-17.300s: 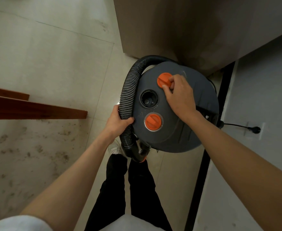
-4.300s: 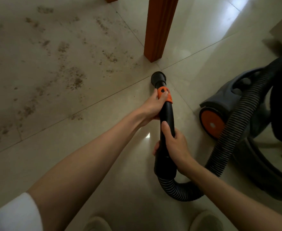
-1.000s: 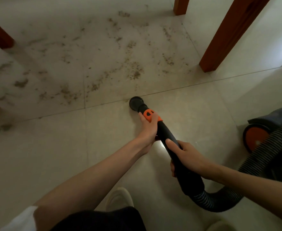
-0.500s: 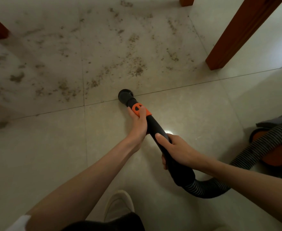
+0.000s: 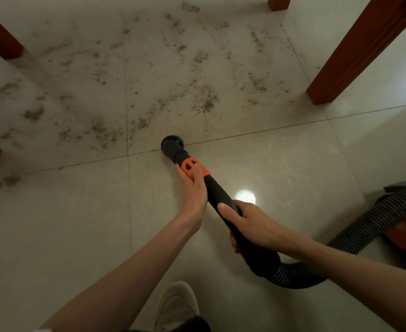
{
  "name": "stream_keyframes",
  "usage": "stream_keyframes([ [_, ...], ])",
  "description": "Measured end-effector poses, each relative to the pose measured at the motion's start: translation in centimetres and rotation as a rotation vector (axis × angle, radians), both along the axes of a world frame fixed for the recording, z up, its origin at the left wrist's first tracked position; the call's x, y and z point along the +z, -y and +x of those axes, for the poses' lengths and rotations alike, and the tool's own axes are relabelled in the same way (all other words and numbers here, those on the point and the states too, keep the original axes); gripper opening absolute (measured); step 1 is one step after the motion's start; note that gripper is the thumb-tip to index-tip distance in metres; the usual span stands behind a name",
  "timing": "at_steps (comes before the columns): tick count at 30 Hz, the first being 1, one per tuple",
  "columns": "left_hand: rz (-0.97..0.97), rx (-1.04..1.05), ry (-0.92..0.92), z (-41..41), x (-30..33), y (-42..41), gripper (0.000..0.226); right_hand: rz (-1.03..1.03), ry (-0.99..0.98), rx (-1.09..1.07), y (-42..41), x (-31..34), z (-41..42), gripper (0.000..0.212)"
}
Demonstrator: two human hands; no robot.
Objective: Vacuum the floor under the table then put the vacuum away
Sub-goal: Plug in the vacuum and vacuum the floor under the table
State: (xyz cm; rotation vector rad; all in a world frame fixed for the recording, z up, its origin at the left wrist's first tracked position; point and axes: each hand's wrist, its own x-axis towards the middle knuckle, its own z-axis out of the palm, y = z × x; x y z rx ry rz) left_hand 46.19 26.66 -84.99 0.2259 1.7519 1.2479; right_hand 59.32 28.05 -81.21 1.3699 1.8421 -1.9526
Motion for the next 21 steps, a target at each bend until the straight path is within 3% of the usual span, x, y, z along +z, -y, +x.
stream_keyframes([
  [13,0.001,-0.283,0.096,2.2,2.2,-6.7,0.07,0.079,-0.003,-0.34,-2.2,0.5,1.3,0.037],
  [21,-0.004,-0.054,0.027,0.5,1.8,-6.6,0.063,-0.06,-0.05,-0.206,-3.8,1.3,-0.1,0.042],
])
